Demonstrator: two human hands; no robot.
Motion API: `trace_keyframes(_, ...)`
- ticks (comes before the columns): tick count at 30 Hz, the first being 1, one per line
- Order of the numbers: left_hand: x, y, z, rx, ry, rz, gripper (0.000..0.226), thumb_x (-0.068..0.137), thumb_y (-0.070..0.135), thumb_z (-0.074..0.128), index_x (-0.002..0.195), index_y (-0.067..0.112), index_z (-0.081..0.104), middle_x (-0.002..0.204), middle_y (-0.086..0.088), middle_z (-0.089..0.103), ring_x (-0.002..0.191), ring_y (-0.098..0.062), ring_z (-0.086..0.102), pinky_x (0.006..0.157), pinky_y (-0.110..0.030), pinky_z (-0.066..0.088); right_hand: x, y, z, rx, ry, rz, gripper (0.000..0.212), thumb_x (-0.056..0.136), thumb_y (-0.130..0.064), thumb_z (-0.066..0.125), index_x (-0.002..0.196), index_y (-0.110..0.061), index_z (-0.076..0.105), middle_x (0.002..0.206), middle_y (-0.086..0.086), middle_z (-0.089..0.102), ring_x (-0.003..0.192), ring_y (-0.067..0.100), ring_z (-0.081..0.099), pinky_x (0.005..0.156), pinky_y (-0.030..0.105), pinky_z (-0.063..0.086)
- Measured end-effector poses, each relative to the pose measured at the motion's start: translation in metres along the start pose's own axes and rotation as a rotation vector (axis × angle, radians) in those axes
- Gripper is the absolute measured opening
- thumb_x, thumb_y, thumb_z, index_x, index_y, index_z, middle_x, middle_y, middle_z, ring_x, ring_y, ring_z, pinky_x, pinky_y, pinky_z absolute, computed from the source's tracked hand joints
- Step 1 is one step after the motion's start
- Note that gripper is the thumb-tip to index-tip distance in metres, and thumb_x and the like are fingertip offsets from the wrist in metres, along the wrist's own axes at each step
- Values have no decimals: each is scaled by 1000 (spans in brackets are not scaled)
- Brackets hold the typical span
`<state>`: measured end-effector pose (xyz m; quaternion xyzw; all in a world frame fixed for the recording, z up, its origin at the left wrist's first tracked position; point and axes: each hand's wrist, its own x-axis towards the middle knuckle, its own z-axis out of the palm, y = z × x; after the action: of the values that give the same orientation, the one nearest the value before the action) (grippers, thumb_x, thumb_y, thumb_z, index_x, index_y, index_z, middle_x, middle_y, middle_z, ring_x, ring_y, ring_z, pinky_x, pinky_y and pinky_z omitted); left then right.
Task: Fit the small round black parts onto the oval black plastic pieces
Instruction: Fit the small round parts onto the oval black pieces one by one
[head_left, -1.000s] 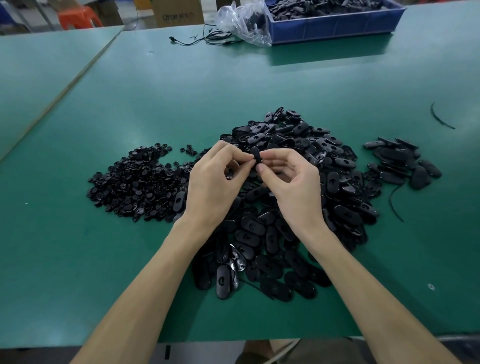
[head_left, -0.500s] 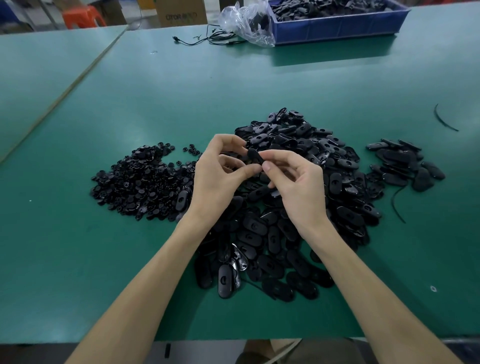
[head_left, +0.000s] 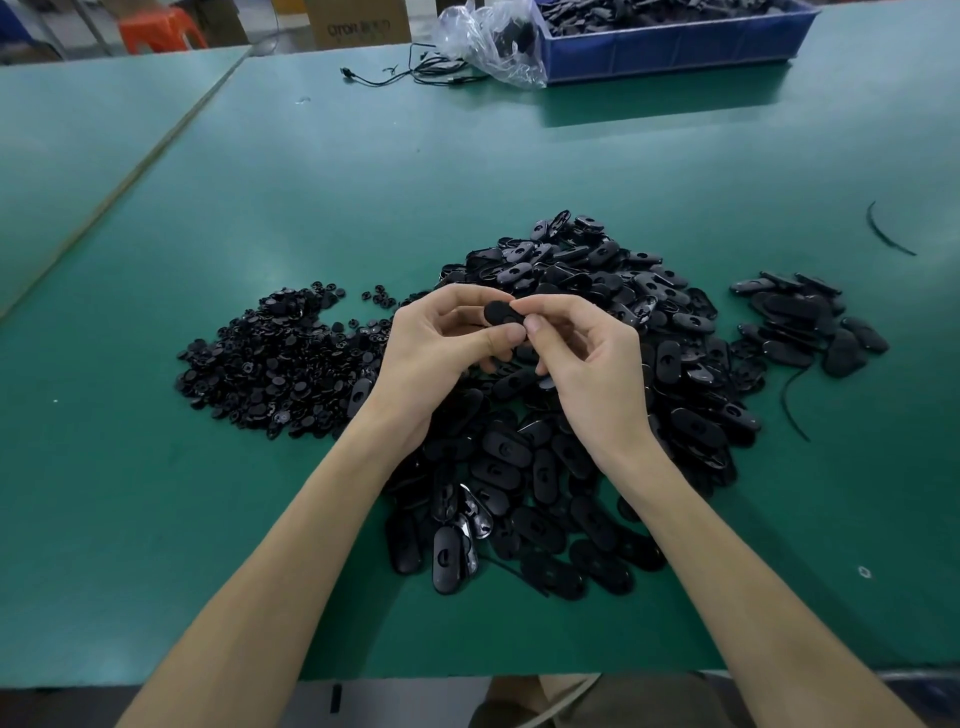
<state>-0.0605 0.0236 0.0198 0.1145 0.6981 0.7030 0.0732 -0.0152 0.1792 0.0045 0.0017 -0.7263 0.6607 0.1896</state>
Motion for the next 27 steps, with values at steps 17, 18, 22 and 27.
trace_keyframes(17, 2, 1, -4, -149, -110, -86, 29, 85, 5, 80, 114, 8, 76, 91, -14, 70, 80, -19, 71, 77, -27, 58, 0, 0, 0, 19, 18, 31, 13, 100, -12, 69, 103, -21, 77, 85, -9, 76, 69, 1, 66, 61, 18, 53)
trace_keyframes(18, 3, 1, -4, -164, -115, -97, 30, 85, 4, 80, 114, 7, 75, 89, -13, 69, 80, -18, 70, 77, -26, 57, 0, 0, 0, 18, 19, 35, 13, 99, -12, 69, 103, -22, 77, 85, -9, 76, 70, 2, 66, 62, 18, 53)
trace_keyframes(22, 3, 1, -4, -238, -136, -153, 35, 86, 0, 77, 120, 2, 72, 86, -7, 69, 80, -18, 70, 80, -28, 58, 0, 1, 0, 8, 21, 38, 12, 99, -13, 69, 104, -22, 77, 88, -9, 76, 74, 3, 68, 67, 21, 54)
trace_keyframes(27, 3, 2, -3, -264, -140, -181, 36, 83, 4, 79, 119, 4, 73, 92, -10, 69, 83, -19, 70, 84, -30, 59, -1, 1, 1, 16, 16, 35, 12, 99, -11, 69, 104, -18, 77, 90, -5, 77, 74, 5, 68, 66, 21, 54)
